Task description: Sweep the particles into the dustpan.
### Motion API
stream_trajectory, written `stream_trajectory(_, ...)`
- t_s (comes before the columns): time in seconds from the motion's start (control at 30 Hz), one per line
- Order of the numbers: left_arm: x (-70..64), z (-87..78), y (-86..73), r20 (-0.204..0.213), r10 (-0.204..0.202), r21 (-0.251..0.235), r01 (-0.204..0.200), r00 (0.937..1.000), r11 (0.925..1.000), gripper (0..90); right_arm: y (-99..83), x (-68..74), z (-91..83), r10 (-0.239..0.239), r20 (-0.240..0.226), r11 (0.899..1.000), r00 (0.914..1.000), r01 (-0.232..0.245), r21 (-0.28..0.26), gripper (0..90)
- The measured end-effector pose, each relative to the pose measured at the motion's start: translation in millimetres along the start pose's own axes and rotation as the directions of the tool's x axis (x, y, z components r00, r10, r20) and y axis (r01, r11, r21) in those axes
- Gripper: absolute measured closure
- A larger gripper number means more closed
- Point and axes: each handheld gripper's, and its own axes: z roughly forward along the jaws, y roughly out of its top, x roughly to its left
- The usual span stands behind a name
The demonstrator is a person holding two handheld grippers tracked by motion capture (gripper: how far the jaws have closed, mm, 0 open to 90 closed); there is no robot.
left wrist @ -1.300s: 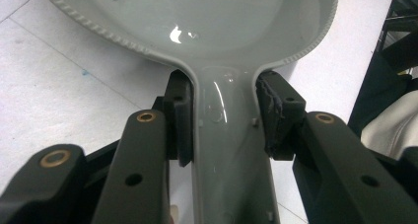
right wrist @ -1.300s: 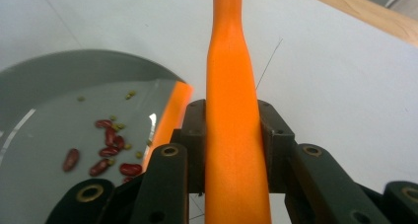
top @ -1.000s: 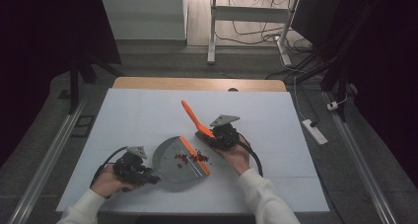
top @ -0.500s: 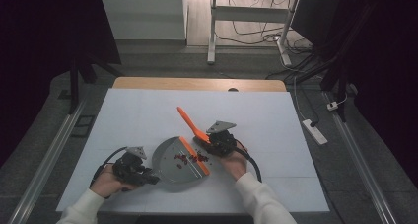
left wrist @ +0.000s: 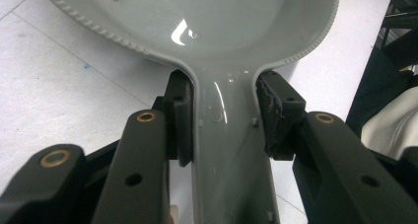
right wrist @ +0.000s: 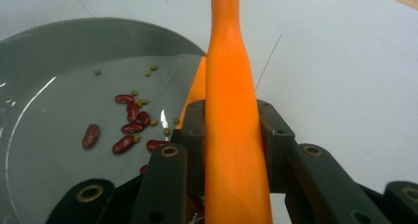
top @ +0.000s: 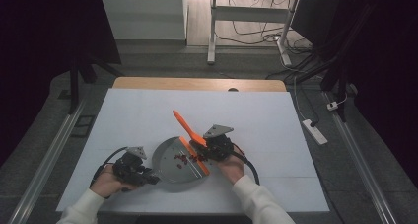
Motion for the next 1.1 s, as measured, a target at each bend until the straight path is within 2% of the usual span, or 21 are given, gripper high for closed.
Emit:
stream_trajectory(0.27, 0.2, 0.1, 0.0, 0.0, 0.001, 0.001, -0.001, 1.0, 1.0, 61.1, 0.7, 6.6, 1.1, 0.017, -0.039, 1.0, 0.9991, -0.017, -0.012, 69.8)
stream_trajectory(0.43, 0.3, 0.1, 0.0, 0.0, 0.001, 0.002, -0.001, 1.0, 1.0, 61.1, 3.0, 10.4, 1.0, 0.051, -0.095, 0.998, 0.9941, -0.055, -0.037, 69.9)
stream_trajectory(0.63, 0.5, 0.0, 0.0, 0.0, 0.004, 0.004, -0.004, 1.0, 1.0, 61.1, 7.7, 18.7, 0.0, 0.028, -0.124, 0.998, 0.9919, -0.035, -0.055, 70.0)
stream_trajectory(0.77, 0.6, 0.0, -0.1, 0.001, 0.004, 0.004, -0.004, 1.0, 1.0, 61.1, 9.1, 17.9, -2.0, 0.026, -0.121, 0.997, 0.9923, -0.034, -0.065, 69.9)
stream_trajectory(0.9, 0.4, 0.1, -0.1, 0.001, 0.001, 0.002, -0.001, 1.0, 1.0, 61.1, 10.3, 9.4, -8.4, 0.041, -0.099, 0.995, 0.9942, -0.049, -0.082, 69.9)
stream_trajectory(1.1, 0.8, 0.3, -0.2, 0.002, 0.004, 0.004, -0.004, 1.0, 1.0, 61.1, 7.7, -6.6, -15.5, 0.054, -0.035, 0.995, 0.9979, -0.057, -0.081, 69.9)
